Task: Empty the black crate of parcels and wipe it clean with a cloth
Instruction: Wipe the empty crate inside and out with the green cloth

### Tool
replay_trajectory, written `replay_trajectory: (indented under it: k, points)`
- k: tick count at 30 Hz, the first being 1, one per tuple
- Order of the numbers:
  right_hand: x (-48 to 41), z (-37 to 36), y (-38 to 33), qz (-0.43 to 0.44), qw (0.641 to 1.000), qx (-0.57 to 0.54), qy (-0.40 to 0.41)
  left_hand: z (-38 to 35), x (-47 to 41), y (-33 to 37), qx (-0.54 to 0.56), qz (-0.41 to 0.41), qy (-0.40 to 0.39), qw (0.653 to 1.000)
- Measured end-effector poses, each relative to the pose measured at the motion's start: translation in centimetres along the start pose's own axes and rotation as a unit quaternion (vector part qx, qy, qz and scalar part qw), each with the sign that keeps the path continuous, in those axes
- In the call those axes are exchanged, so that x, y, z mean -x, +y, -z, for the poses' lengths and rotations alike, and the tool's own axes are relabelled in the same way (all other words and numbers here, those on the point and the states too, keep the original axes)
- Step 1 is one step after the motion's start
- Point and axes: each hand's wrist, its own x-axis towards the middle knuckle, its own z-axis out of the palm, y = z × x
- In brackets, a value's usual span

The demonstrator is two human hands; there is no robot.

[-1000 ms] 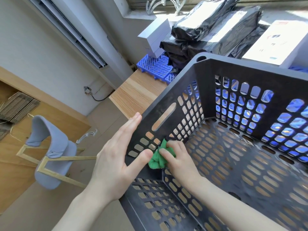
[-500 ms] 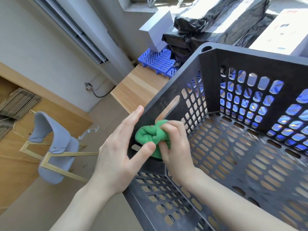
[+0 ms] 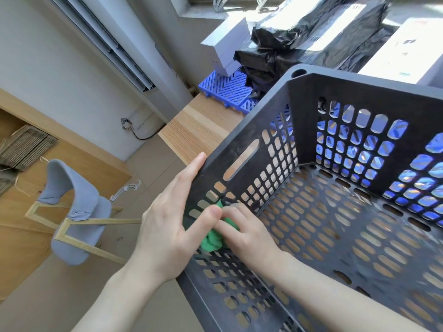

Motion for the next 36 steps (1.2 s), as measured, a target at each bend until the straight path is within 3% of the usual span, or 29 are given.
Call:
replay_trajectory:
  k: [4, 6, 11, 17, 21, 24, 26, 30, 33, 36]
  points:
    - [5.2, -0.4, 3.3, -0.013, 0.980, 0.060, -0.189, 0.0, 0.0, 0.0, 0.006, 0.001, 0.001, 1.000]
    - [5.6, -0.4, 3.6, -0.053, 0.975, 0.054, -0.211, 0.0, 0.0, 0.0, 0.014, 0.001, 0.001, 1.000]
    - [2.3, 0.4, 0.4, -0.120, 0.982, -0.058, -0.132, 0.0, -0.1, -0.2, 0.024, 0.002, -0.001, 1.000]
    - [-4.5, 1.4, -5.0, -0.114, 0.980, -0.143, 0.075, 0.0, -0.1, -0.1, 0.030, -0.006, -0.002, 1.000]
    - [-5.7, 1.4, -5.9, -0.091, 0.982, -0.132, 0.101, 0.0, -0.1, 0.0, 0.039, -0.003, 0.004, 0.999]
    - [-2.8, 0.7, -3.9, -0.084, 0.990, -0.103, 0.039, 0.0, -0.1, 0.1, 0.031, -0.003, 0.002, 1.000]
    - [0.8, 0.3, -1.5, -0.099, 0.991, -0.066, -0.059, 0.1, -0.1, 0.1, 0.028, 0.000, 0.000, 1.000]
    - [5.9, -0.2, 2.8, -0.137, 0.956, 0.024, -0.259, 0.1, 0.0, 0.1, 0.032, 0.005, -0.003, 0.999]
    - [5.5, -0.5, 3.2, -0.119, 0.952, 0.048, -0.279, 0.1, -0.1, 0.1, 0.030, 0.008, -0.002, 1.000]
    - [4.1, 0.1, 2.2, -0.100, 0.972, 0.021, -0.212, 0.1, 0.0, 0.1, 0.031, 0.012, -0.005, 0.999]
